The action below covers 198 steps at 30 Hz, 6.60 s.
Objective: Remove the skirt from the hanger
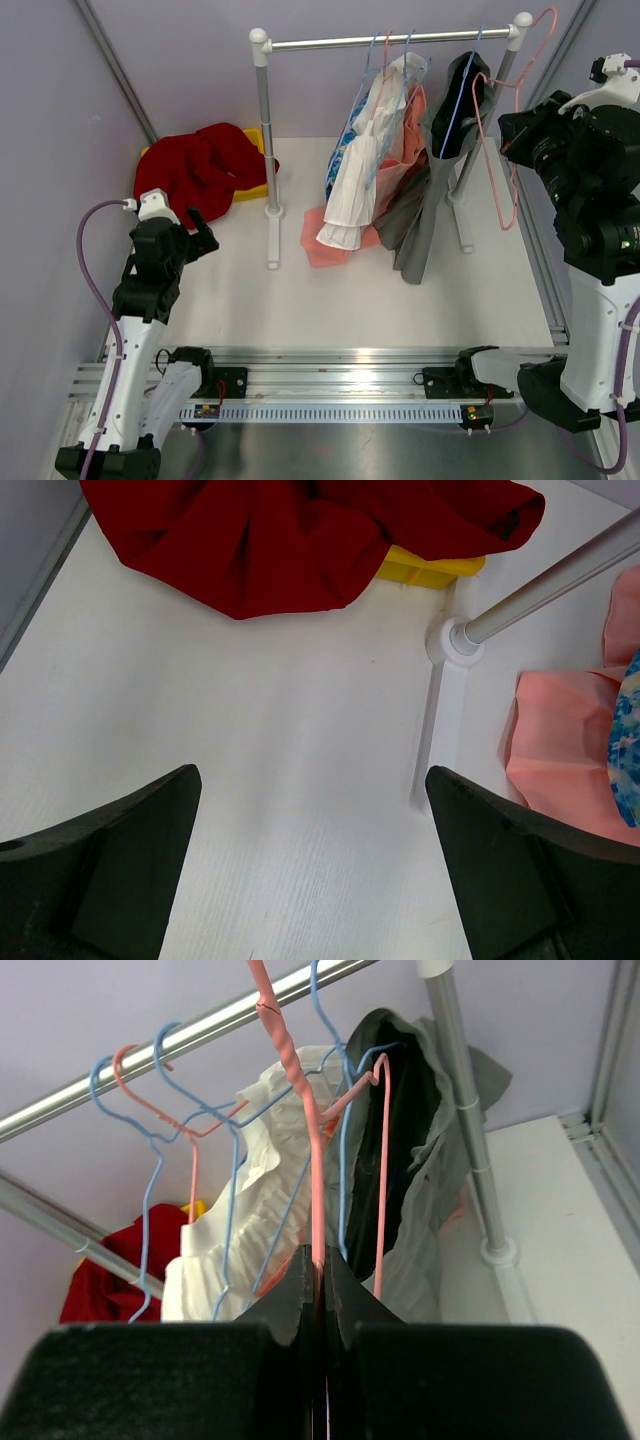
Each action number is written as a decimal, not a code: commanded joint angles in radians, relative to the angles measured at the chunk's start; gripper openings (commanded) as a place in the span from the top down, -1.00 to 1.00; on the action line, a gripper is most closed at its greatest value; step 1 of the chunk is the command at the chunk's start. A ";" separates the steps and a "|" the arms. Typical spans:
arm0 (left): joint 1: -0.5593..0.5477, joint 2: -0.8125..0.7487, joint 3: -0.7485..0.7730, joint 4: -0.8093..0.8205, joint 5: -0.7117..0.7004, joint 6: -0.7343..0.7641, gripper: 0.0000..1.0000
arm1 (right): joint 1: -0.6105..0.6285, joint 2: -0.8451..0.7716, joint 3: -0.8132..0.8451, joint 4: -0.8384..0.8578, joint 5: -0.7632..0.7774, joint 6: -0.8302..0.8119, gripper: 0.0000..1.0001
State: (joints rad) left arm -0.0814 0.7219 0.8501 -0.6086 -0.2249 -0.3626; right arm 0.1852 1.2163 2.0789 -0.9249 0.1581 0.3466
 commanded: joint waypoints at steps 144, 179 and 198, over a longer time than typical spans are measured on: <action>-0.272 0.203 0.513 0.224 0.610 0.037 -0.97 | -0.105 0.298 -0.046 0.328 -0.516 0.031 1.00; -1.175 0.896 0.675 0.727 0.067 0.105 0.42 | -0.104 0.008 -0.094 0.135 -0.531 0.153 1.00; -1.584 0.541 0.164 0.566 -0.407 -0.099 1.00 | -0.104 0.094 -0.002 0.092 -0.440 0.106 1.00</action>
State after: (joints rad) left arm -1.6444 1.2900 1.0622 -0.0677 -0.5667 -0.3466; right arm 0.0834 1.3018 2.0232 -0.9749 -0.3397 0.4900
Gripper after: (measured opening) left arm 0.012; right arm 0.033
